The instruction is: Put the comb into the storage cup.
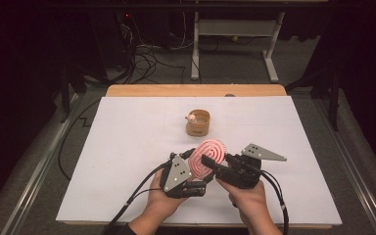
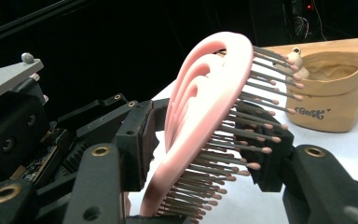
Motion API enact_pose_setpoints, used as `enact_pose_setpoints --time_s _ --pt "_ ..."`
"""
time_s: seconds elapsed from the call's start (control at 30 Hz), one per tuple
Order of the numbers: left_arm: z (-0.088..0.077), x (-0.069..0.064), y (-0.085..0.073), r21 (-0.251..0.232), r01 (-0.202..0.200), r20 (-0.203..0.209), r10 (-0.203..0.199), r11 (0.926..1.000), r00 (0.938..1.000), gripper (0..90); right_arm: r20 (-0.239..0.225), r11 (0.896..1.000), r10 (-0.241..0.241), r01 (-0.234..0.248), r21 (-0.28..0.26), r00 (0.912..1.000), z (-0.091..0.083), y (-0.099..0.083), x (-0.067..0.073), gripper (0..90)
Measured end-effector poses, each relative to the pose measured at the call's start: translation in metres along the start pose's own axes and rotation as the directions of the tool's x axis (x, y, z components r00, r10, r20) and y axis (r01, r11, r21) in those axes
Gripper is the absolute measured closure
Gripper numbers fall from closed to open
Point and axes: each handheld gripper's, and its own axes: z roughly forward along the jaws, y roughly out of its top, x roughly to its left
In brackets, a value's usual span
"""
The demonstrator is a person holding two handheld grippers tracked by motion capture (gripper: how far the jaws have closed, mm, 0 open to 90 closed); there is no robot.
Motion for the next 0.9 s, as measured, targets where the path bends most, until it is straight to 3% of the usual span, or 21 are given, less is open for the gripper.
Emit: enact_pose_setpoints --time_s 0.3,0.9 --pt "0.0 -0.0024 0.0006 -0.002 -0.013 0.003 0.013 0.9999 0.9999 18.1 0.001 1.0 0.013 -0.013 -0.018 0.9999 -0.0027 0.0013 0.0003 57.3" --pt "-0.002 -0.0048 0.0045 -0.007 -0.042 -0.018 0.042 0.9991 0.999 18.0 -0.018 0.999 0.036 -0.036 -0.025 0.9992 -0.0061 0.0049 0.0053 61.5"
